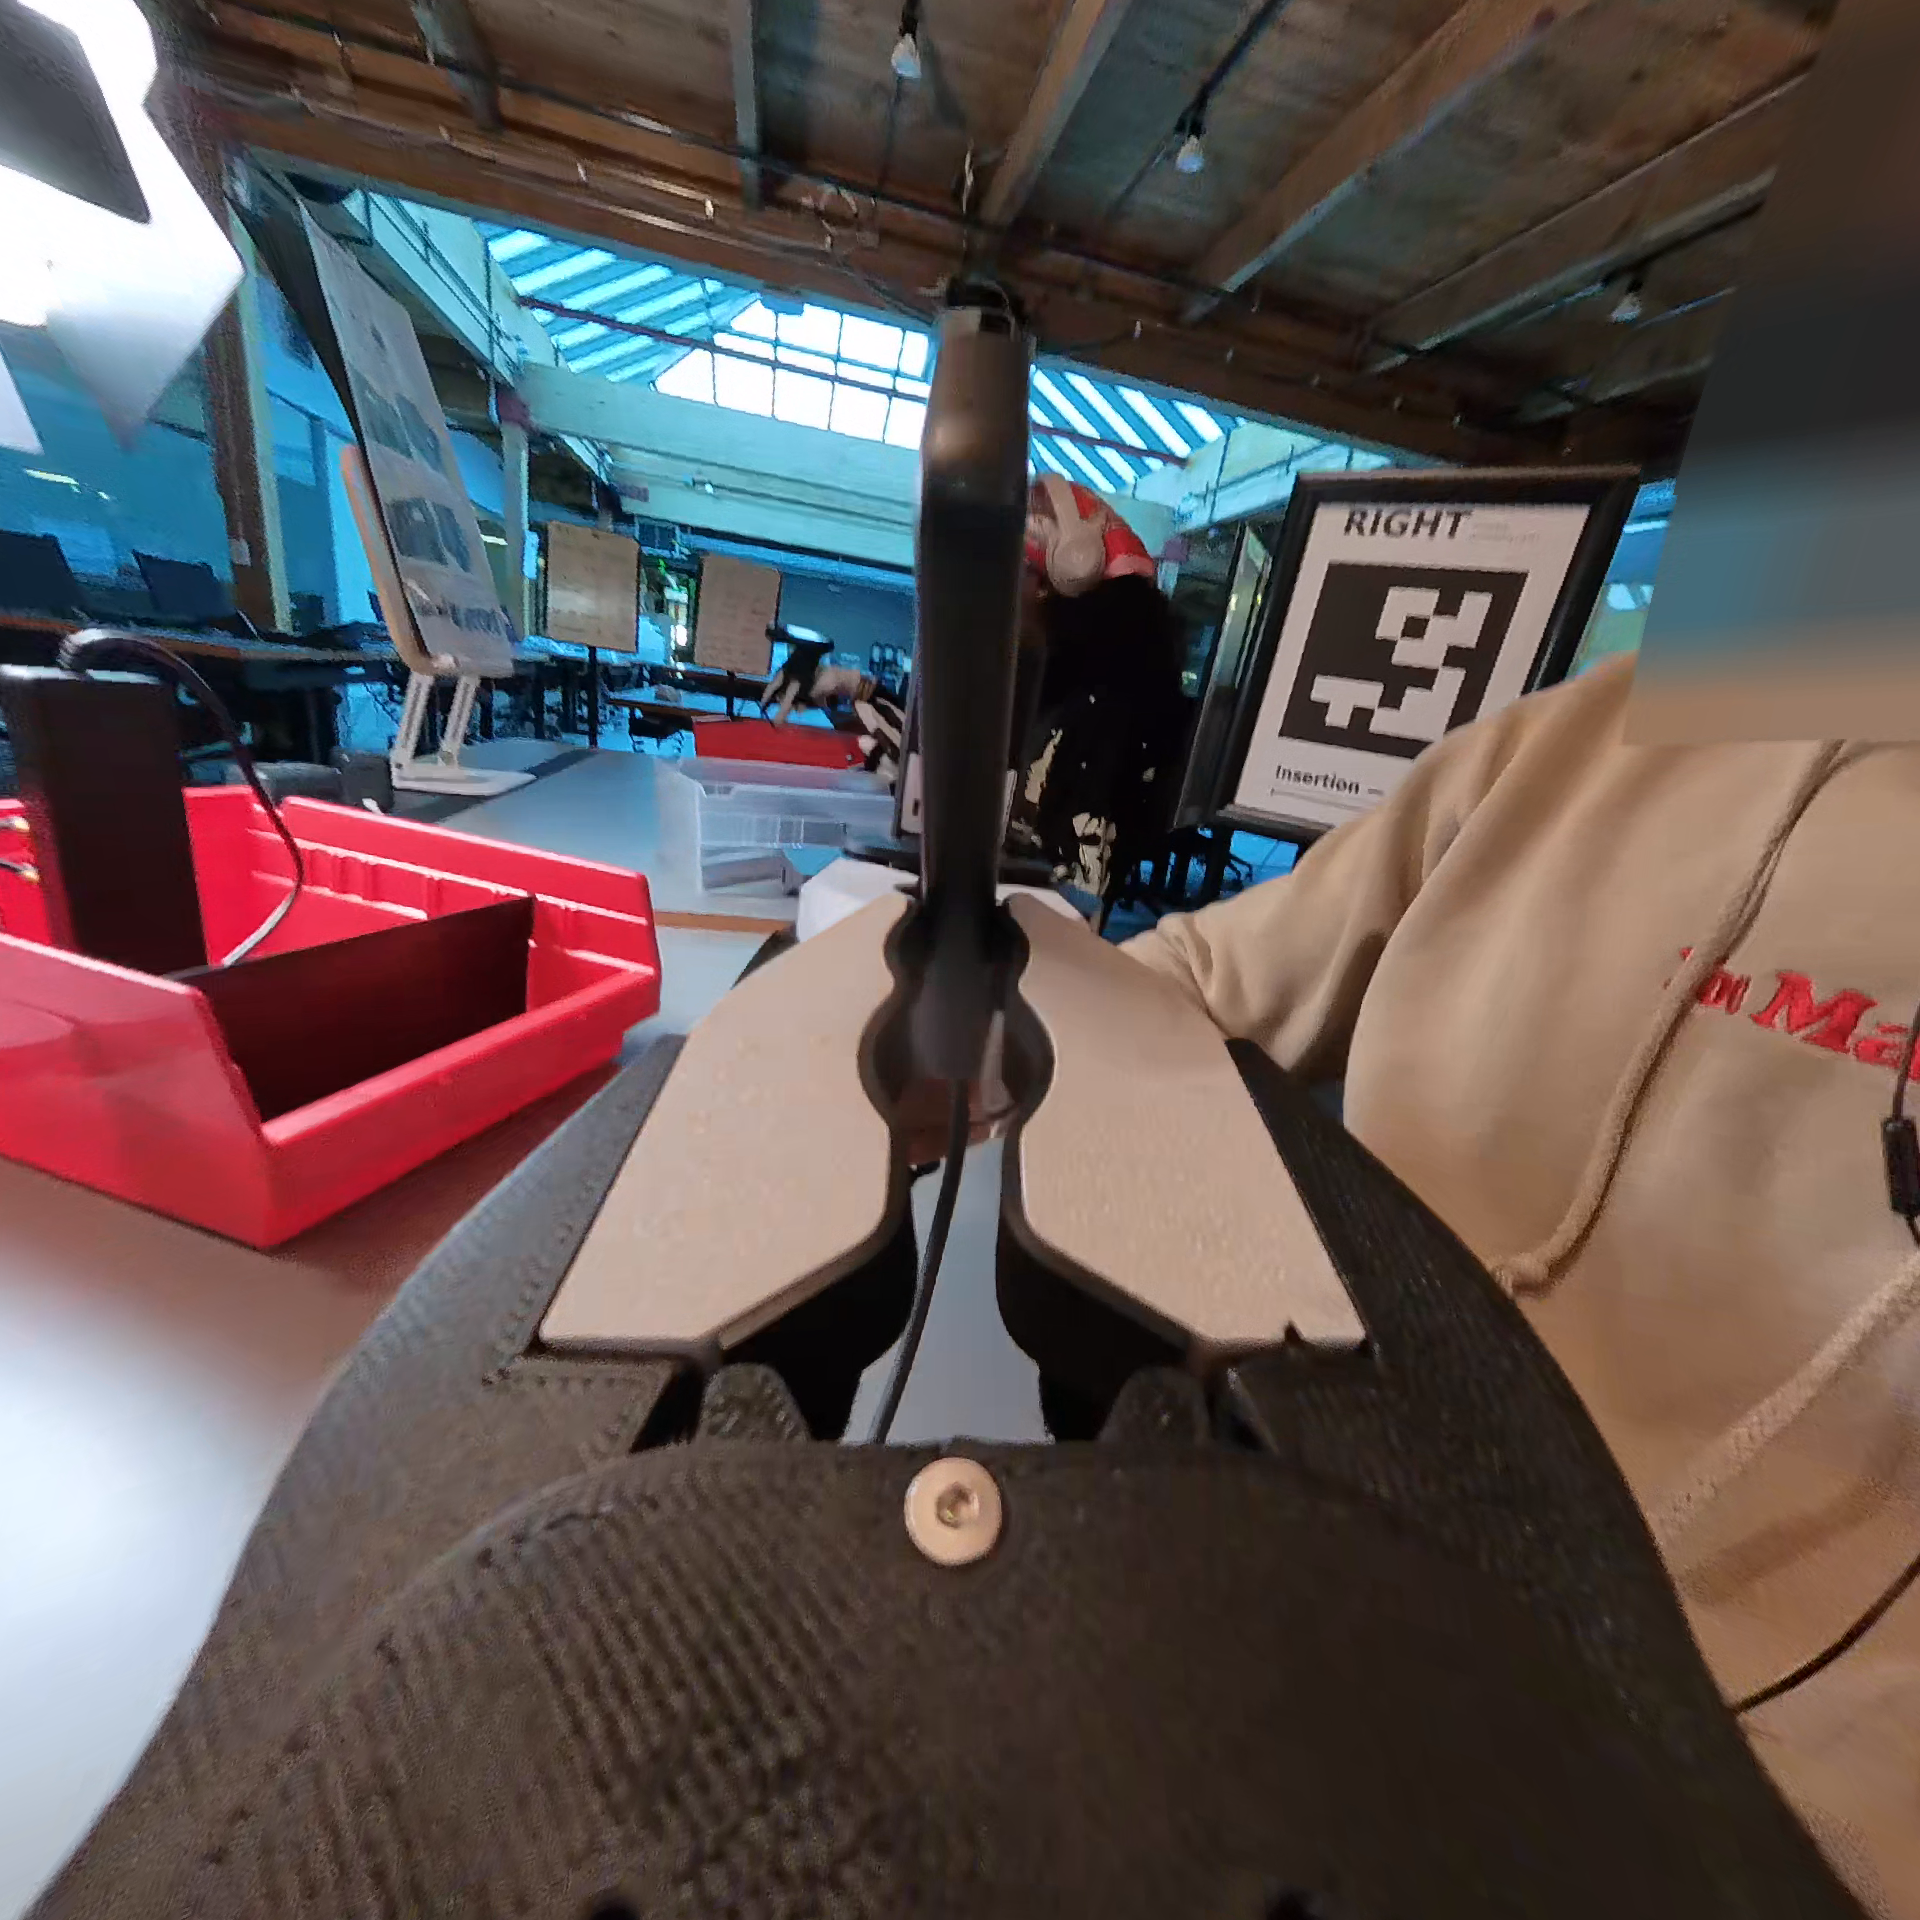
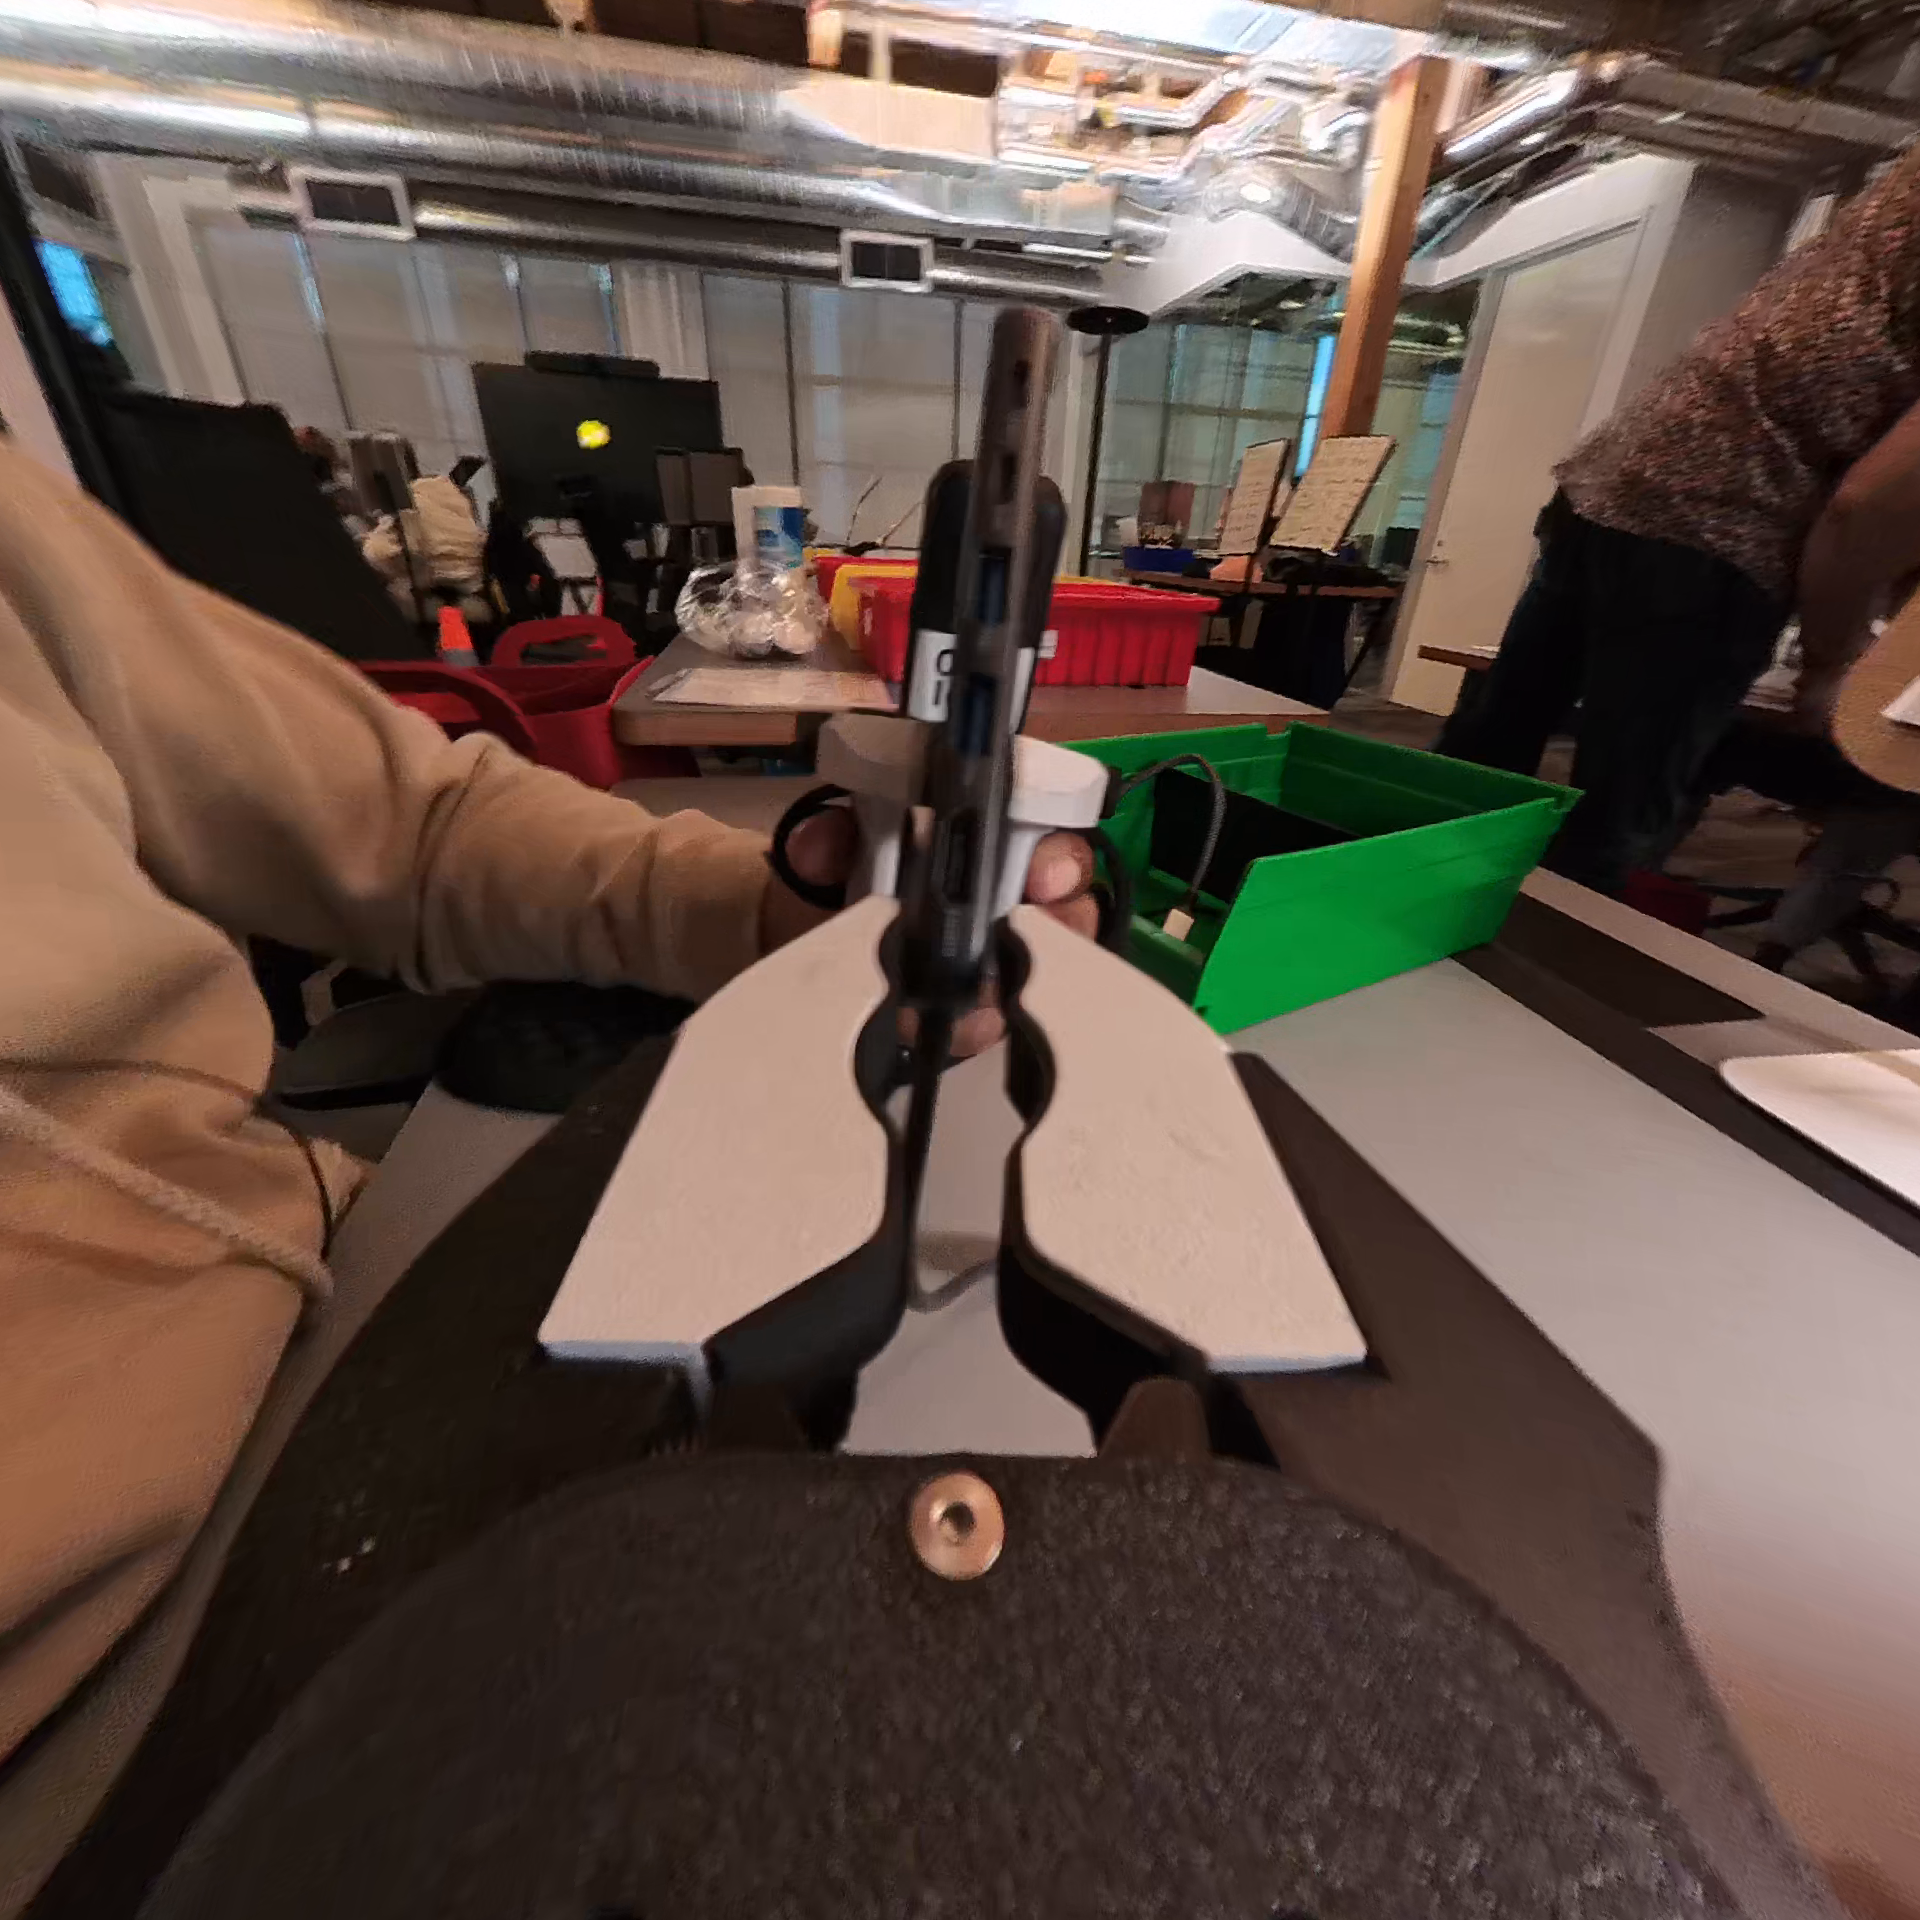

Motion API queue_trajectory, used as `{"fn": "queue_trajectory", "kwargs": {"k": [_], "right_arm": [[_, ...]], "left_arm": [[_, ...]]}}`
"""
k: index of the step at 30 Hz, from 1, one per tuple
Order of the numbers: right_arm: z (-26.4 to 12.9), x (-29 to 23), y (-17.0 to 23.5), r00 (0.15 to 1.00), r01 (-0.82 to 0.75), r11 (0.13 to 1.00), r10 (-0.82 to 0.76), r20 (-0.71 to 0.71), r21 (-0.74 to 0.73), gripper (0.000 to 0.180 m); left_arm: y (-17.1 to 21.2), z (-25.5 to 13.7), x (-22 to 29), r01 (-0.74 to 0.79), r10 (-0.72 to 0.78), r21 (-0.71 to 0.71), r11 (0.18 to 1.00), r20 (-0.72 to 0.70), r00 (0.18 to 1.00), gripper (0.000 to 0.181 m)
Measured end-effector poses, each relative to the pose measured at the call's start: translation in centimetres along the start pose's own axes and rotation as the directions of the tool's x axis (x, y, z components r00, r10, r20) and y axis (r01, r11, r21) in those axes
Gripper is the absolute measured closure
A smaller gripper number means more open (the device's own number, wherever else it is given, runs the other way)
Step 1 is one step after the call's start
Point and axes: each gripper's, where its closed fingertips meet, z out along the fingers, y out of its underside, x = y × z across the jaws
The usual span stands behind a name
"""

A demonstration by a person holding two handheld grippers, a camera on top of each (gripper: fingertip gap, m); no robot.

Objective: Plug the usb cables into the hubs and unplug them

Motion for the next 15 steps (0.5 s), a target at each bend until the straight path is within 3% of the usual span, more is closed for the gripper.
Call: {"fn": "queue_trajectory", "kwargs": {"k": [4,6,11,13,15], "right_arm": [[-0.7,0.8,0.6,0.991,0.125,0.984,-0.13,-0.028,-0.13,0.168],[-1.5,1.8,1.1,0.973,0.212,0.934,-0.229,-0.026,-0.287,0.168],[-3.6,3.5,1.8,0.87,0.428,0.687,-0.489,0.063,-0.588,0.168],[-3.8,3.7,2.5,0.831,0.483,0.568,-0.538,0.143,-0.667,0.168],[-3.4,3.6,2.8,0.81,0.517,0.504,-0.55,0.205,-0.692,0.168]], "left_arm": [[1.7,-0.8,-1.0,-0.059,0.067,-0.139,0.989,0.056,0.996,0.168],[1.6,-1.6,-2.0,-0.121,0.15,-0.206,0.971,0.131,0.98,0.16],[1.4,-3.9,-4.1,-0.293,0.434,-0.452,0.843,0.25,0.865,0.142],[2.3,-4.2,-4.4,-0.341,0.534,-0.556,0.758,0.228,0.814,0.141],[3.9,-4.3,-4.4,-0.354,0.584,-0.646,0.677,0.178,0.792,0.141]]}}
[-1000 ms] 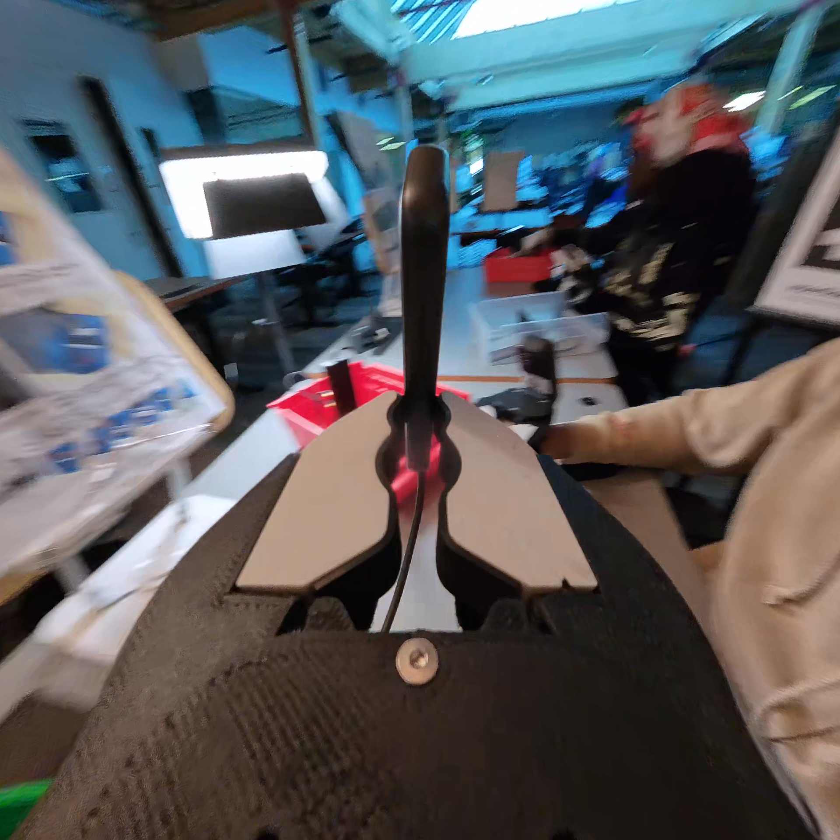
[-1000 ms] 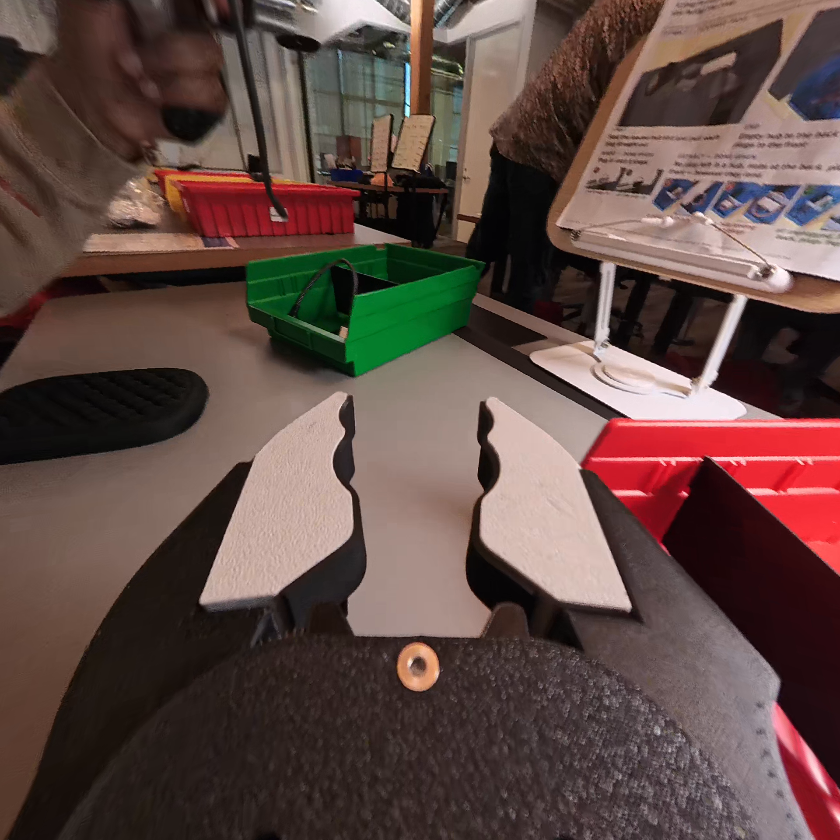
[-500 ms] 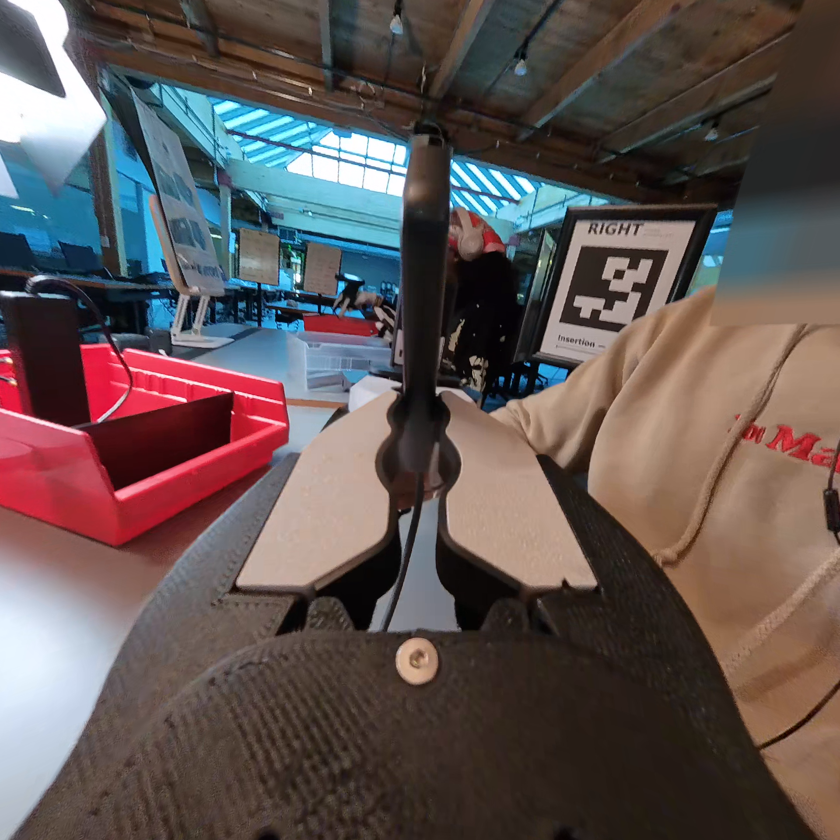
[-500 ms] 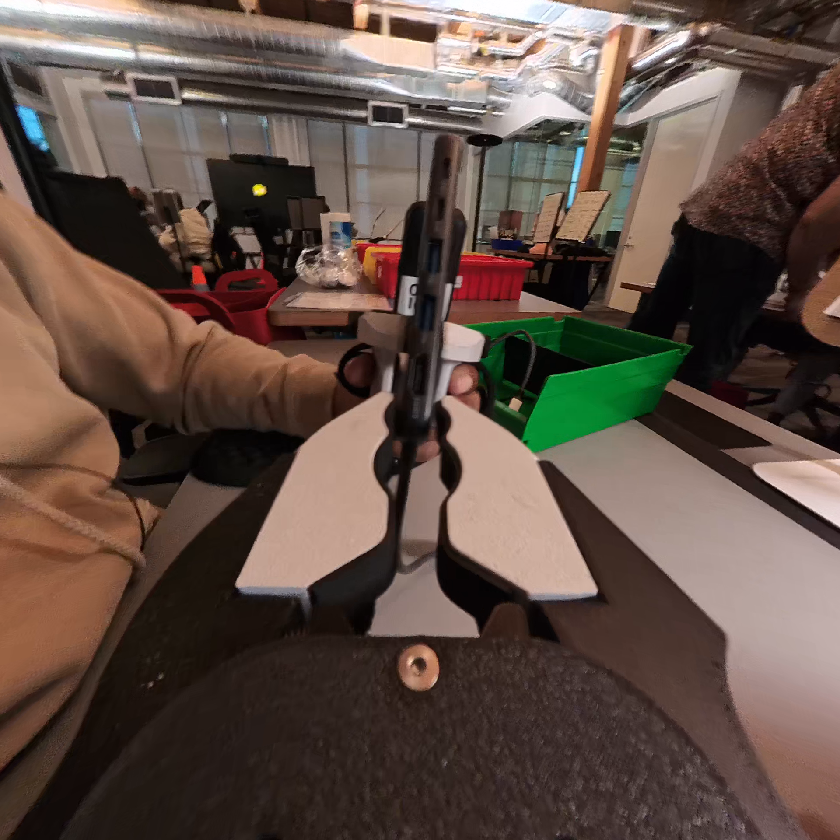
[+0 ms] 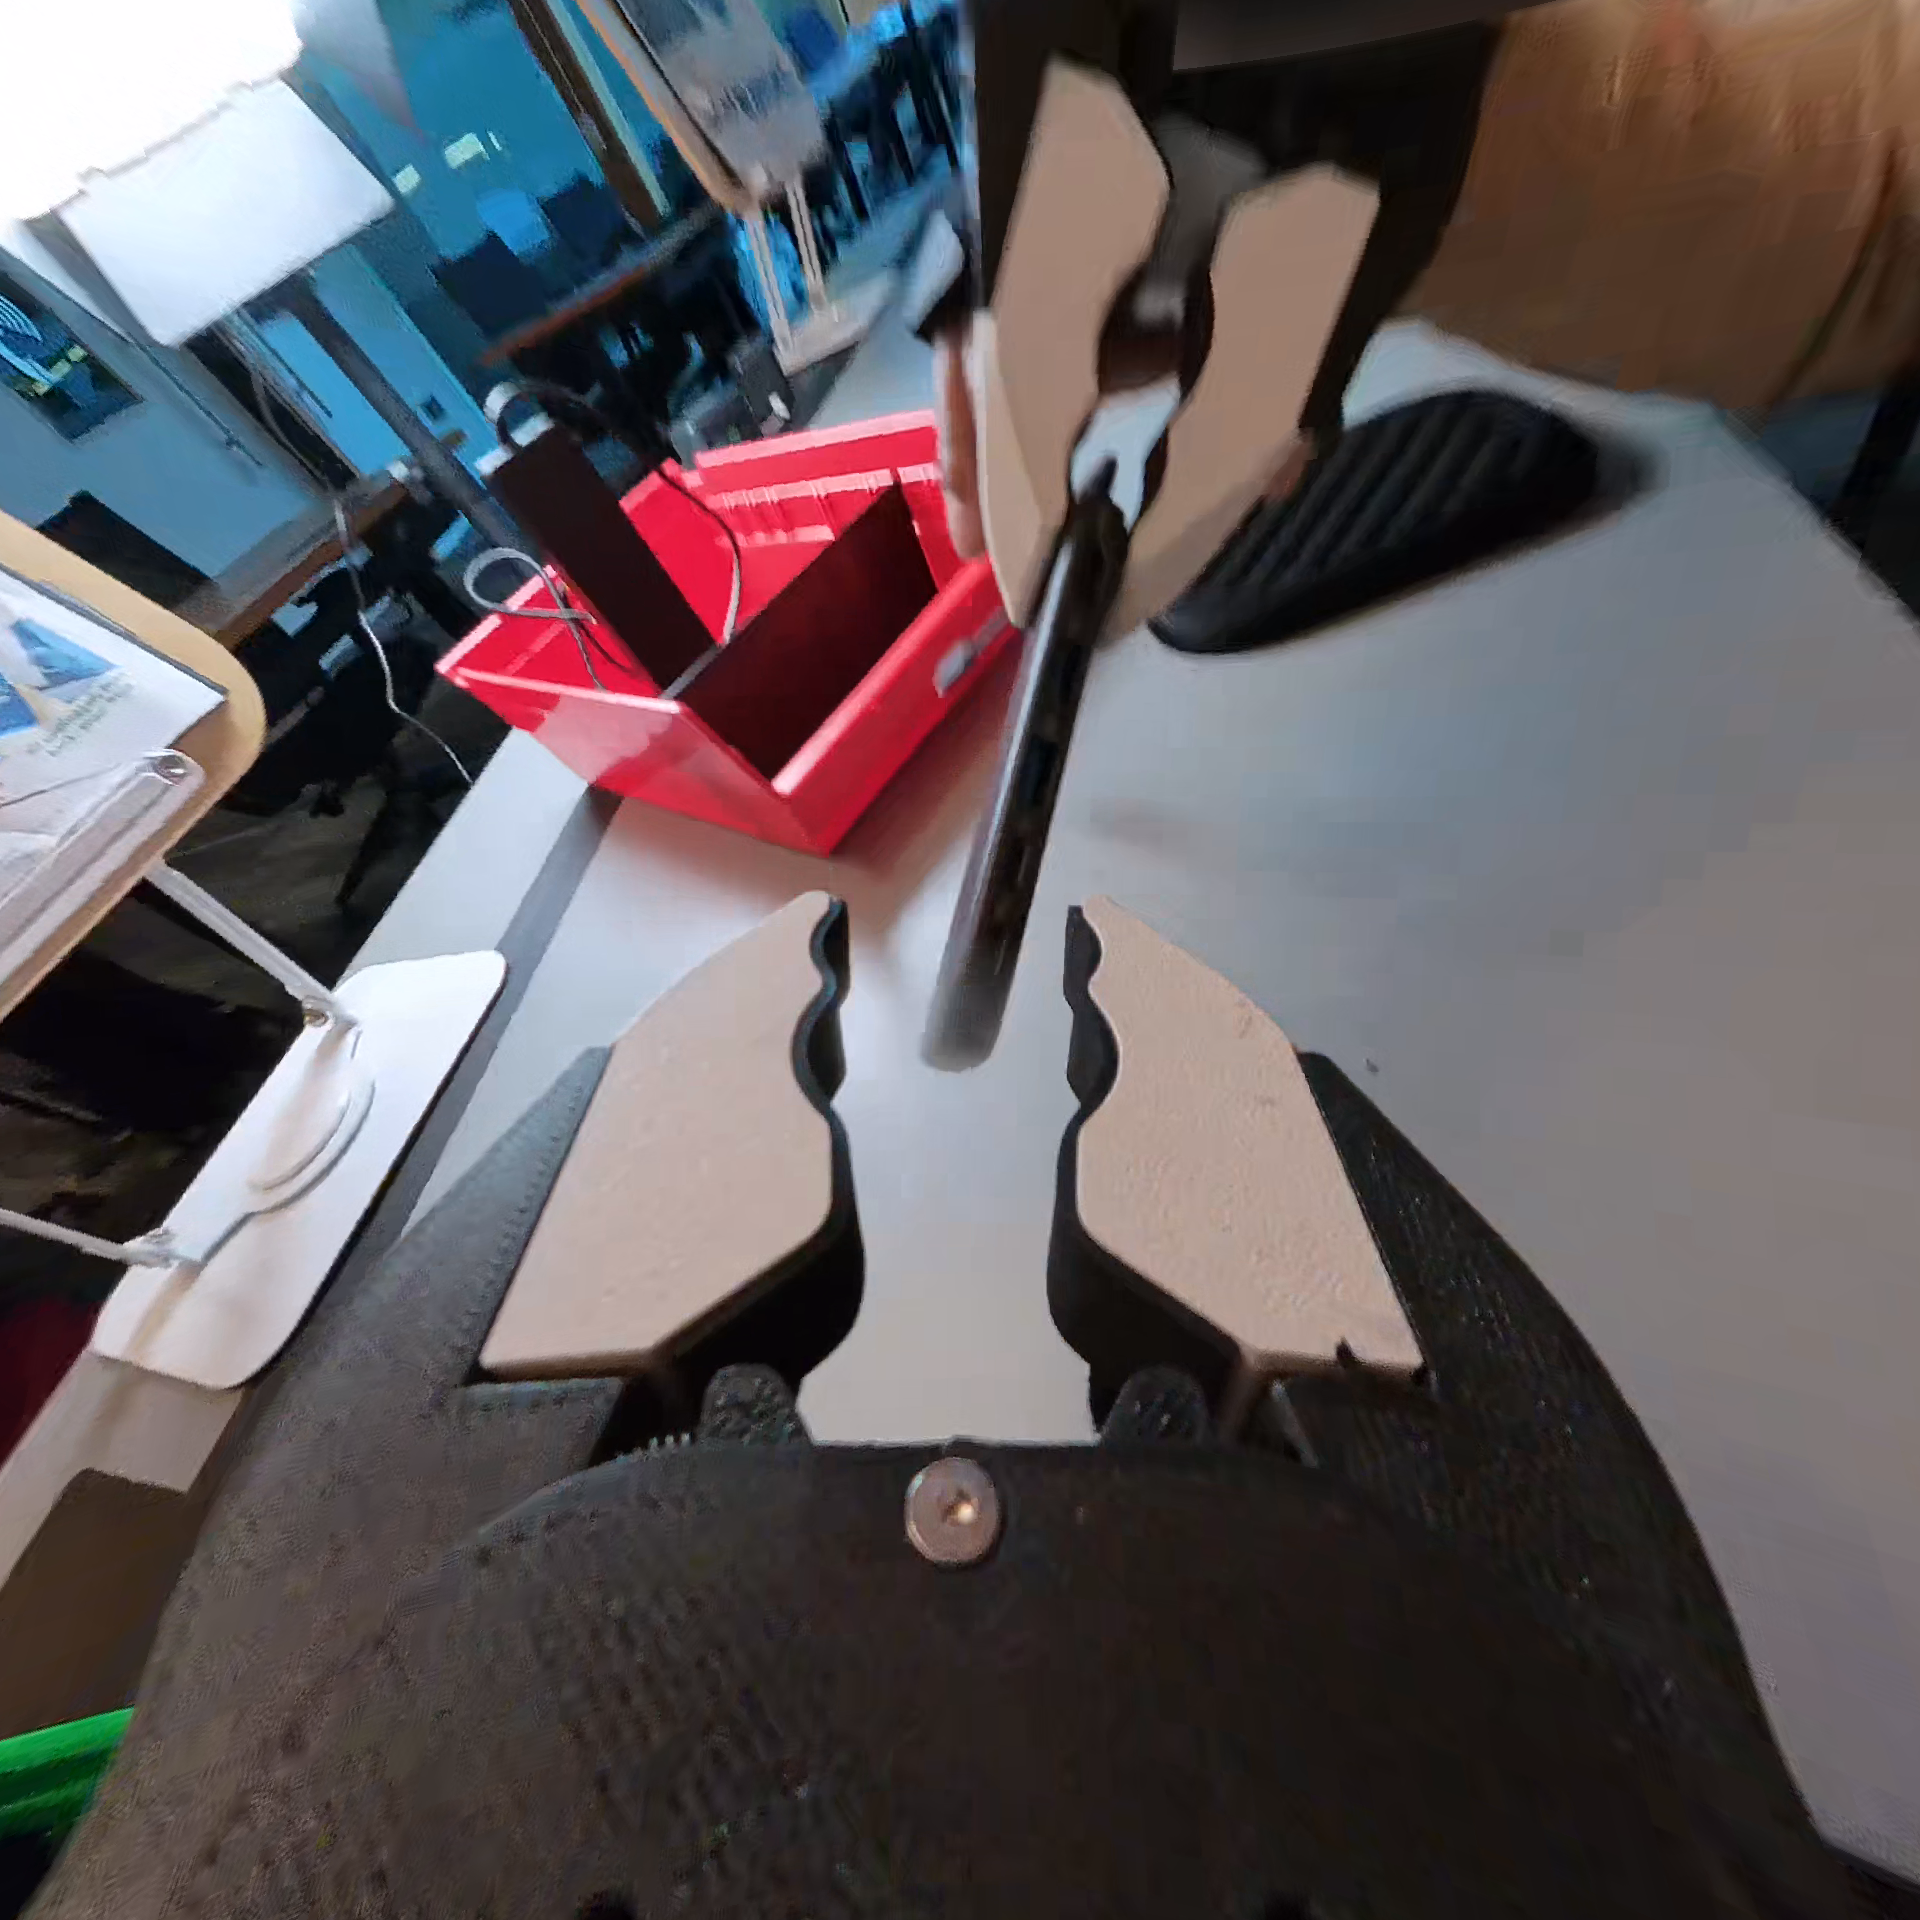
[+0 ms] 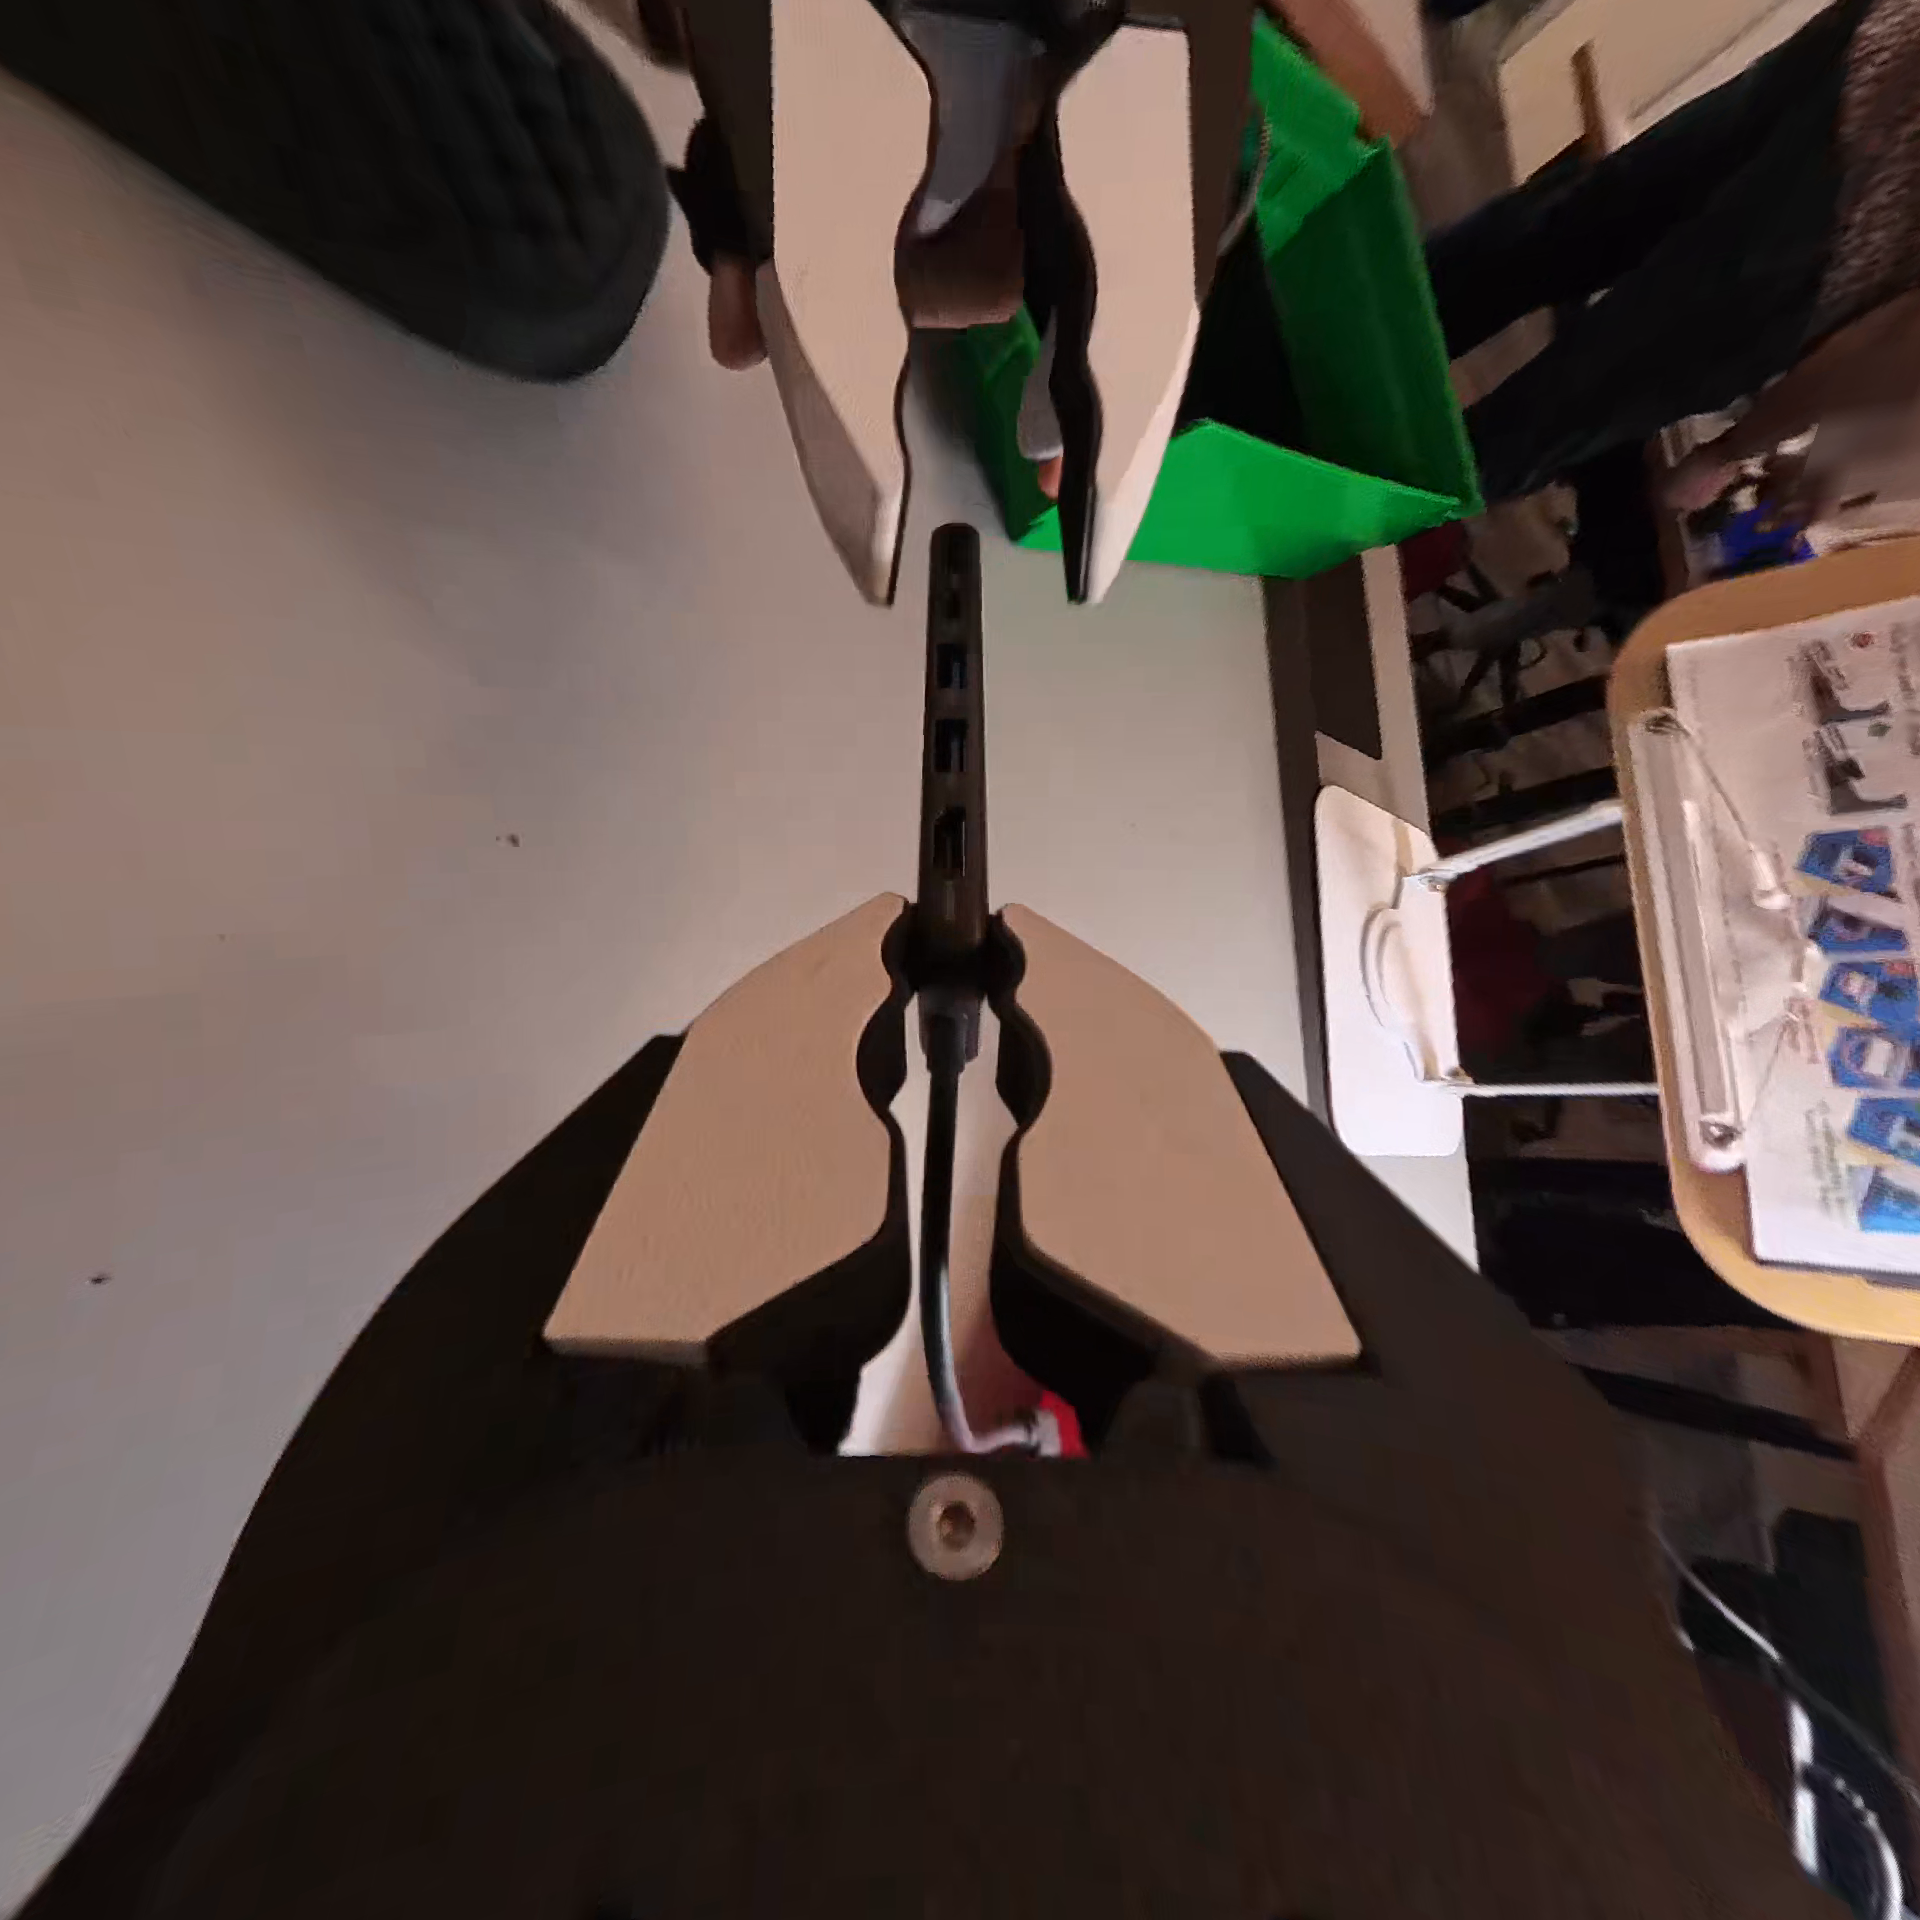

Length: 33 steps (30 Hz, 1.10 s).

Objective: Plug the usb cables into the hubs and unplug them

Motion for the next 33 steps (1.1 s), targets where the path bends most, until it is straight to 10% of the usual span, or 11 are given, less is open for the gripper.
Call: {"fn": "queue_trajectory", "kwargs": {"k": [7,14,23,33], "right_arm": [[1.7,-0.1,-1.6,0.997,0.047,0.999,-0.047,0.057,0.001,0.167],[-4.2,6.7,-5.7,0.924,-0.122,0.871,0.275,-0.266,0.475,0.15],[2.0,0.9,-3.9,0.93,-0.357,0.808,0.353,0.101,0.469,0.146],[0.7,-0.4,-5.5,0.896,-0.443,0.674,0.346,0.276,0.592,0.158]], "left_arm": [[3.3,1.7,0.9,-0.142,0.15,-0.203,0.969,0.026,0.988,0.168],[0.7,-1.2,-2.7,0.177,-0.186,0.113,0.978,0.076,0.98,0.168],[-2.5,-3.2,-3.2,0.356,-0.362,0.41,0.84,-0.066,0.93,0.169],[-2.0,0.3,2.9,0.306,-0.233,0.304,0.902,-0.254,0.939,0.169]]}}
